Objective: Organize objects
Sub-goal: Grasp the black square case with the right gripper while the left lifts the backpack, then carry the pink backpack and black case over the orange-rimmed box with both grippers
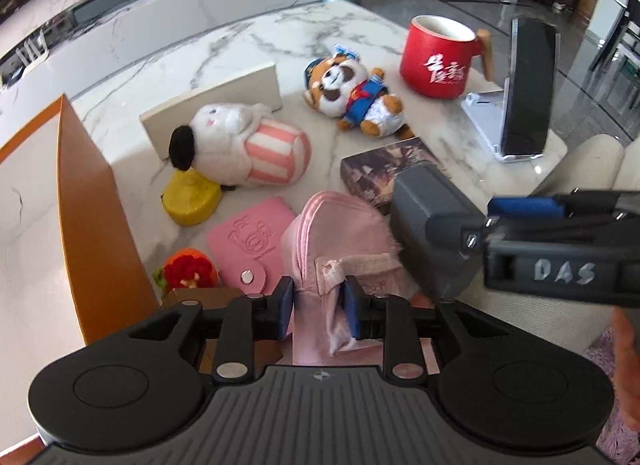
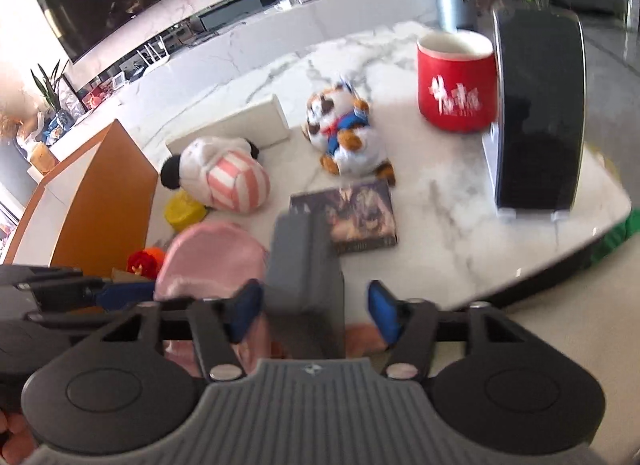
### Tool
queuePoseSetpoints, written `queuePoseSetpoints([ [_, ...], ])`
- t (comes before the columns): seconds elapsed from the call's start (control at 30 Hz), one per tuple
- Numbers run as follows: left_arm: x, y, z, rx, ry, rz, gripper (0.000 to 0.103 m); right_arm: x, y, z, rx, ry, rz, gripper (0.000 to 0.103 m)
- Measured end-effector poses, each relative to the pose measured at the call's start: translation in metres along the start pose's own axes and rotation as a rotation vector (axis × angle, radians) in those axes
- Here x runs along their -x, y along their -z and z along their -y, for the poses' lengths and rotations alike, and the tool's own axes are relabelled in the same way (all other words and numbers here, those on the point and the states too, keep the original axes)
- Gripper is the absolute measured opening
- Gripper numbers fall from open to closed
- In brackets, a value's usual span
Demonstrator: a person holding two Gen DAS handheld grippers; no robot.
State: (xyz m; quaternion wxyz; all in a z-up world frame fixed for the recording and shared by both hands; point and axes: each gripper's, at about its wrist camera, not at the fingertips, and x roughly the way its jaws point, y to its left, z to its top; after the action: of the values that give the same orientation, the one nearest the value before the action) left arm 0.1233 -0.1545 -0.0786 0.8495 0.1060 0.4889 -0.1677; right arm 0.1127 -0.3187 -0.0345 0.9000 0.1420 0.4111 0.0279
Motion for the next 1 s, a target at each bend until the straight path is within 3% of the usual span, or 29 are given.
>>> queuePoseSetpoints([
  [0.2, -0.01, 0.0, -0.007, 0.037, 0.026, -0.04, 0.045, -0.014, -0.009, 0.002, -0.033, -0.059, -0.054, 0.063],
  [0.3, -0.013, 0.001, -0.011, 0.06, 0.04, -0.047, 0.045, -0.018, -0.008, 0.0, -0.045, -0.083, -0.08, 0.063],
  [0.37, -0.012, 0.002, -0.012, 0.068, 0.054, -0.035, 0.039, -0.02, -0.007, -0.004, -0.028, -0.049, -0.083, 0.058],
  [0.43, -0.008, 0.001, -0.014, 0.076, 0.071, -0.01, 0.03, -0.02, -0.007, -0.002, -0.038, -0.038, -0.085, 0.047],
  [0.57, 0.006, -0.001, -0.016, 0.089, 0.101, 0.037, 0.022, -0.008, -0.006, 0.006, -0.061, -0.026, -0.058, 0.04],
  [0.73, 0.035, 0.001, -0.018, 0.091, 0.116, 0.113, 0.02, 0.015, -0.006, 0.006, -0.11, -0.057, -0.016, 0.039],
  [1.0, 0.128, 0.009, -0.059, 0.148, 0.086, 0.284, 0.02, 0.076, -0.026, -0.042, -0.049, -0.166, 0.127, 0.039],
])
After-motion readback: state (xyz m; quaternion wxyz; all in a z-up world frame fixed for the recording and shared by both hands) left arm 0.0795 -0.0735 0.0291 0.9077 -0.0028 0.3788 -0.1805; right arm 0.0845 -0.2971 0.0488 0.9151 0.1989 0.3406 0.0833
